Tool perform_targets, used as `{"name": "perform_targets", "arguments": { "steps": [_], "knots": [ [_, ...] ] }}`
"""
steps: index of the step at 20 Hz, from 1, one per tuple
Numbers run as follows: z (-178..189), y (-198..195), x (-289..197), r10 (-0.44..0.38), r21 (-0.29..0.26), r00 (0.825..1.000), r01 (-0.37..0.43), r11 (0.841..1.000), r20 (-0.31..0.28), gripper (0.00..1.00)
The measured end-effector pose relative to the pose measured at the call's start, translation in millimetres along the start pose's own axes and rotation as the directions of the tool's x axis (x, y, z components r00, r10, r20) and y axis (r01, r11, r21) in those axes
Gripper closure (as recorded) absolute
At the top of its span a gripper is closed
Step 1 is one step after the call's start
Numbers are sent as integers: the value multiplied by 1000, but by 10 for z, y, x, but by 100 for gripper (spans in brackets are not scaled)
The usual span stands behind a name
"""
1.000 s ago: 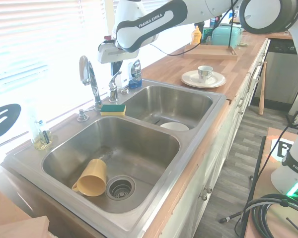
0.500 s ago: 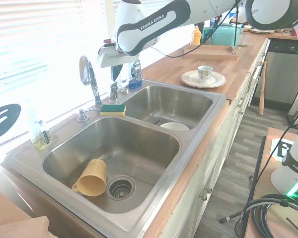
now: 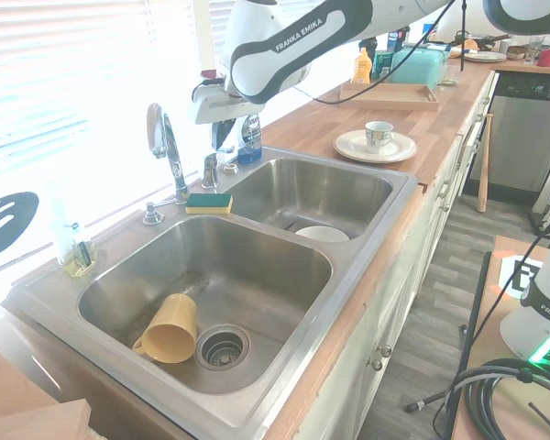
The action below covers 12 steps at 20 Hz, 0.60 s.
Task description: Turn off the faucet
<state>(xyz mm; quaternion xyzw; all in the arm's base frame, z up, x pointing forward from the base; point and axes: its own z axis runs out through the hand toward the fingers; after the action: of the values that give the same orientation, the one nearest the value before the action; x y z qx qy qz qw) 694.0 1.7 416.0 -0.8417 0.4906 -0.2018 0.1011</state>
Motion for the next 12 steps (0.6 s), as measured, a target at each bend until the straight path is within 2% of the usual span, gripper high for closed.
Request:
{"name": "perform_targets", "arguments": {
  "steps": [4,7,9,11,12],
  "knots": [
    [-70,93,-39,2,2,1000,-2,1000,1,100],
    [-169,174,-67,2,-24,1000,-2,1000,15,100],
    [-250,289,-103,8,-74,999,-5,997,44,100],
    [-203,556,-188,19,-167,995,-3,986,96,100],
    [-179,670,-209,21,-192,994,0,981,110,100]
  ]
}}
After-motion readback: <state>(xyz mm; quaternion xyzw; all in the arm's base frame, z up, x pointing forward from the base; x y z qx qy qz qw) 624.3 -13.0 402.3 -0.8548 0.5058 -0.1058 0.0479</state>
